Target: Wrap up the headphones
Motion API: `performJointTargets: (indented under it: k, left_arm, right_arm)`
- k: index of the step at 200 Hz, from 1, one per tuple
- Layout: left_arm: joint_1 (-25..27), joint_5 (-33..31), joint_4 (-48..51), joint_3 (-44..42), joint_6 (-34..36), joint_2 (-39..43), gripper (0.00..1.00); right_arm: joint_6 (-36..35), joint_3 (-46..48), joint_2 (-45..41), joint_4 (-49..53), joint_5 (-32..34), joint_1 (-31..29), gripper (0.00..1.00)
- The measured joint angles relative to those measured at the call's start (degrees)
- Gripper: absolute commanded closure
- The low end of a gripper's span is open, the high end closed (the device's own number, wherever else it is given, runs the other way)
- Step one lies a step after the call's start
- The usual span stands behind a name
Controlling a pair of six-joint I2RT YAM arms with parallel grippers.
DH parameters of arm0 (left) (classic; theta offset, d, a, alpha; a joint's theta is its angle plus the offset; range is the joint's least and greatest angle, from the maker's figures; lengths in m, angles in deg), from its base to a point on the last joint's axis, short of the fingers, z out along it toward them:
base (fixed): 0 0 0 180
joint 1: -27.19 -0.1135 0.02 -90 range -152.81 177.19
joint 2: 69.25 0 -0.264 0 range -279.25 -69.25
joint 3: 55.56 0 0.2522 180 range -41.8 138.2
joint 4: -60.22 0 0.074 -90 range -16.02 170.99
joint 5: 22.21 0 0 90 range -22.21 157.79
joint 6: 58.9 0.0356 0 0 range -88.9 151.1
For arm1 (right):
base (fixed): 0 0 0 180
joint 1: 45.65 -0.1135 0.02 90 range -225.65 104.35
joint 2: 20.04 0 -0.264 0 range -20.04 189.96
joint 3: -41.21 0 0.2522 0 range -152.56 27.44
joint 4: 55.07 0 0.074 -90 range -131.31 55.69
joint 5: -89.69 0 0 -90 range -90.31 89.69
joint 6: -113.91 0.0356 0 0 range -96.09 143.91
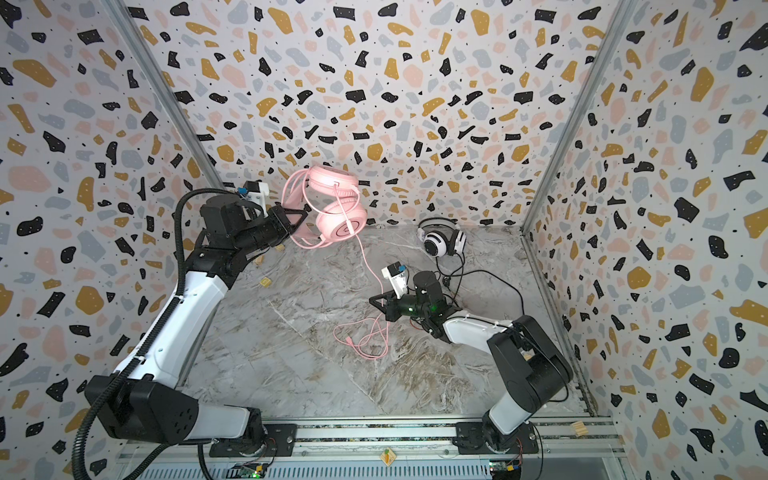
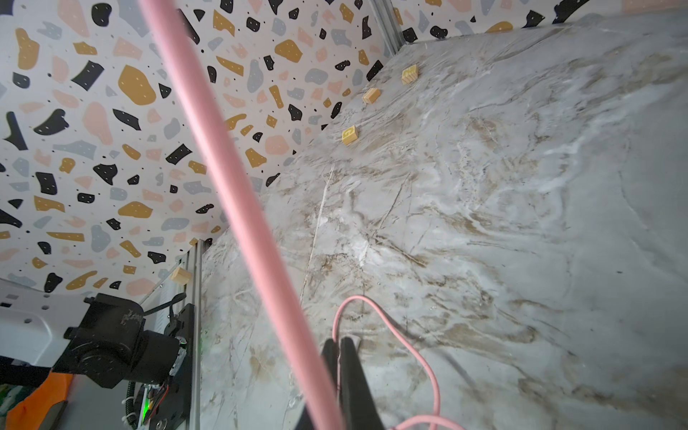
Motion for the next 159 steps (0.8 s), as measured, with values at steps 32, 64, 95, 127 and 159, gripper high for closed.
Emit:
performJointTargets:
  k: [32,64,95,127,159]
  left_arm:
    - [-2.08,-0.22,-2.21,0.0,-3.17,-0.09,1.0]
    - [-3.65,-0.17,-3.82,0.02,-5.55,-0.07,1.0]
    - [-4.48,-0.94,-3.87,0.02,-6.14,0.11,1.0]
    - [-4.48,-6.19,-3.17,0.0,-6.14,1.09,1.0]
    - [-4.5,-15.19,-3.28,-1.44,-7.19,3.02,1.0]
  right_arm:
    - [-2.05,2.89,-4.42,4.37,3.56,-0.15,0.96]
    - [-3.85,6.47,-5.95,8.02,6.69,-0.09,0.96]
    - [-4.79,8.5,-7.85,10.95,8.24,-0.07,0.95]
    - [-6.32,8.24,-12.04,14.47,11.1,-1.38,0.95]
    - [-8.9,5.31,-15.17,20.72,16.61,-6.45,0.95]
